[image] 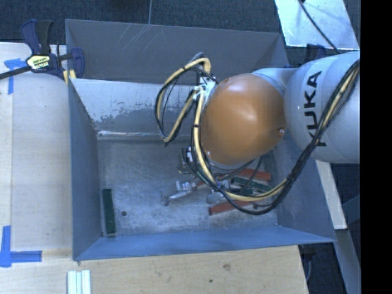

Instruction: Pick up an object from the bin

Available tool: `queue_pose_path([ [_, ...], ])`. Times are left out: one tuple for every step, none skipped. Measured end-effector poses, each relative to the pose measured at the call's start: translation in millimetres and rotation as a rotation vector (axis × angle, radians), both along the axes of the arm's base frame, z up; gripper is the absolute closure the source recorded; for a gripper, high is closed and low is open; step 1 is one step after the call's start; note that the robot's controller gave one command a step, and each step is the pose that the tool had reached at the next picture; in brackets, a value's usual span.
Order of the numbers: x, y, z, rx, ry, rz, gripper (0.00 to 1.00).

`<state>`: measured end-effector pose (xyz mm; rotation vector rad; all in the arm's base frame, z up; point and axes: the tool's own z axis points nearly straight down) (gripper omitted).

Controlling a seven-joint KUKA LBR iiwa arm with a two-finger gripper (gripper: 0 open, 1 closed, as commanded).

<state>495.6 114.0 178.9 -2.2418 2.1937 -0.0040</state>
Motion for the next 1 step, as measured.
queue_pose_path([
  [5.0, -78.8, -59.1, -0.005, 0.010, 0.011, 0.00],
])
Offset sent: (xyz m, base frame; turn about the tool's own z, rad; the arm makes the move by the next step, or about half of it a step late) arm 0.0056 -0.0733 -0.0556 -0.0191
